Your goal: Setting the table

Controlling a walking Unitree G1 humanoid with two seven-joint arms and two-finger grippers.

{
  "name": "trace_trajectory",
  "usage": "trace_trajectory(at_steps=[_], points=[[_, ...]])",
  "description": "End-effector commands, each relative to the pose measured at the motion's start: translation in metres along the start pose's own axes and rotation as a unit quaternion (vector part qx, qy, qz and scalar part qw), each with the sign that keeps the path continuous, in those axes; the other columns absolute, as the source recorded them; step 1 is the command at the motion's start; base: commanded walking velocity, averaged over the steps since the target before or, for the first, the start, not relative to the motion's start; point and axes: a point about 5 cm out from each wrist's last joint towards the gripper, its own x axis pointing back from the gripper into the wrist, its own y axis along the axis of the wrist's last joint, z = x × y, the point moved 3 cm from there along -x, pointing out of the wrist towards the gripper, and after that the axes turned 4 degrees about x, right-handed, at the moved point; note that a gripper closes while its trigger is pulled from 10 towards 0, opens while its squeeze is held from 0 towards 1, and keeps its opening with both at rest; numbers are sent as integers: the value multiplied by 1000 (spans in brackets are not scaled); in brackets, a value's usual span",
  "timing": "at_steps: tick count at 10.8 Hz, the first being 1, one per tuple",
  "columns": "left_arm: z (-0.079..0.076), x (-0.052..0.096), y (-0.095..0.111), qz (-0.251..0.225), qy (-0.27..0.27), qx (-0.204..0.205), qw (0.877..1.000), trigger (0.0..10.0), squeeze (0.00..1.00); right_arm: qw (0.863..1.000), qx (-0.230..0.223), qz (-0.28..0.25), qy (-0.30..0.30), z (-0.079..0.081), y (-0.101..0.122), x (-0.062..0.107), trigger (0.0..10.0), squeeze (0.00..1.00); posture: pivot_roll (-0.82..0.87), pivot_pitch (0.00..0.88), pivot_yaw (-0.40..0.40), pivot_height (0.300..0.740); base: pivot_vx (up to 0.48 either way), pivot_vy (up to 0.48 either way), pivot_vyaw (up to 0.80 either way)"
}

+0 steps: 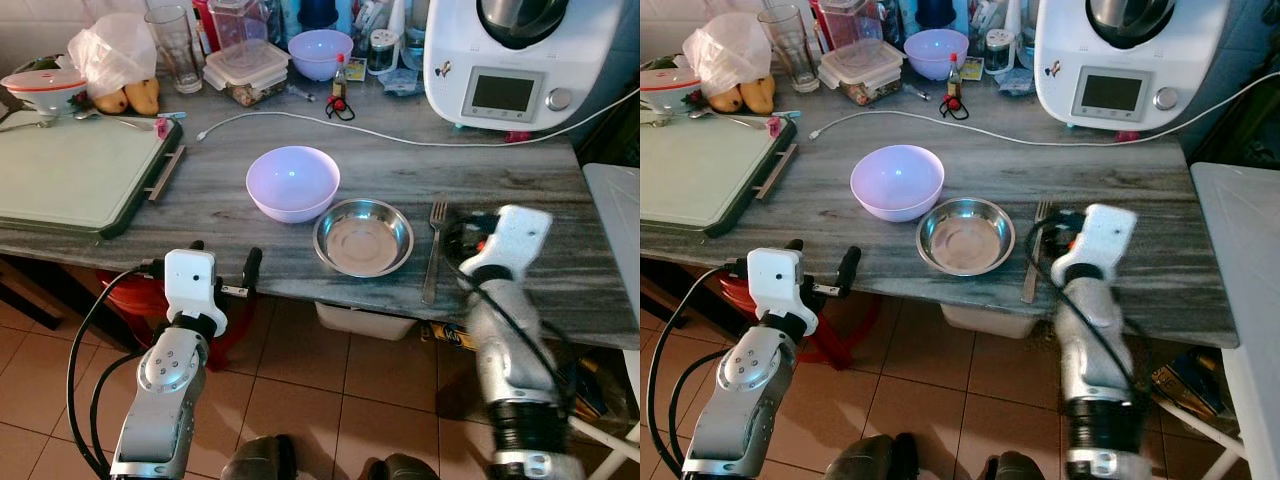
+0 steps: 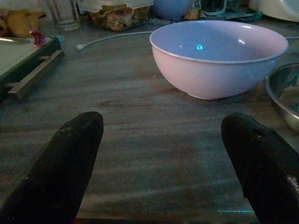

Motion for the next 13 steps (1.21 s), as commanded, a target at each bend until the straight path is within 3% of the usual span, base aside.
trace_trajectory(at_steps=[1, 3, 6, 13], points=[[-1, 2, 5, -5, -3, -1, 1000, 10000, 0, 1000, 12, 20, -16, -6, -5, -4, 10000, 0, -9, 114, 63, 740, 0, 0, 0], [-1, 6, 3, 1, -4, 0, 1000, 10000, 0, 998, 23, 56, -20, -12, -15, -9, 10000, 0, -1, 125, 67, 740, 0, 0, 0], [1, 9, 2, 8, -4, -1, 1000, 10000, 0, 996, 29, 89, 5, -5, -24, -16, 10000, 0, 13, 138, 65, 740, 0, 0, 0], [-1, 7, 2, 10, -3, 0, 1000, 10000, 0, 993, 32, 101, 58, 11, -27, -18, 10000, 0, 6, 130, 63, 740, 0, 0, 0]])
